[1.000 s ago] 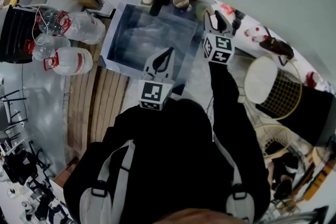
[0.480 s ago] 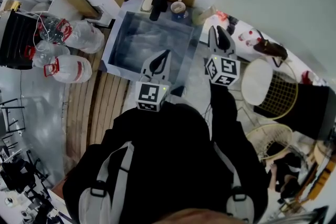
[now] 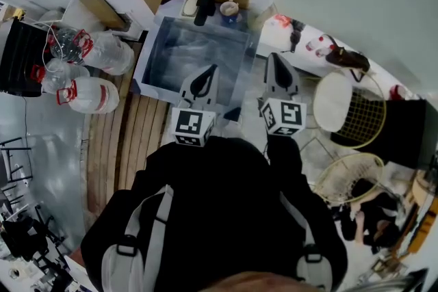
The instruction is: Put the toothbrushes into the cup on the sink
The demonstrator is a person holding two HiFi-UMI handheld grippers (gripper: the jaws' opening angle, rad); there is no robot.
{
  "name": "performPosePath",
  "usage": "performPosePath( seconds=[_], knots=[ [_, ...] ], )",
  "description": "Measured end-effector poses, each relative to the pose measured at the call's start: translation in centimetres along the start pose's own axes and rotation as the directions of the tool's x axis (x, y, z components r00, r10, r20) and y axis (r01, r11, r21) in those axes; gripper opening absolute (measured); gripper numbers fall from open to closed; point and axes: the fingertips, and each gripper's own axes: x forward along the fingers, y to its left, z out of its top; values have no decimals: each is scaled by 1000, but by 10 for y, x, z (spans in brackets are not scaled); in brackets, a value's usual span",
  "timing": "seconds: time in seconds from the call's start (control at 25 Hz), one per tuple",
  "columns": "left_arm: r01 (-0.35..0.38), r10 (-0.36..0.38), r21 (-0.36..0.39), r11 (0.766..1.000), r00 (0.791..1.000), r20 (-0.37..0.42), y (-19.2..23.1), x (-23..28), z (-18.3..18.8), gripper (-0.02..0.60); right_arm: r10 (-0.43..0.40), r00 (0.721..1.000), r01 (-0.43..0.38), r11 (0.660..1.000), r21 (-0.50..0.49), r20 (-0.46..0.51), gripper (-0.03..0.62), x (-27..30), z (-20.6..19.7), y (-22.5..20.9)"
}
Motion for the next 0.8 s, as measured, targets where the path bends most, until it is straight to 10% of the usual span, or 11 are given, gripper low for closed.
performPosePath(
  seconds=[0.8],
  knots=[
    [46,-48,44,998,998,48,-24,-65,-5,2,-56,998,56,998,42,-17,2,-100,-13,50]
  ],
)
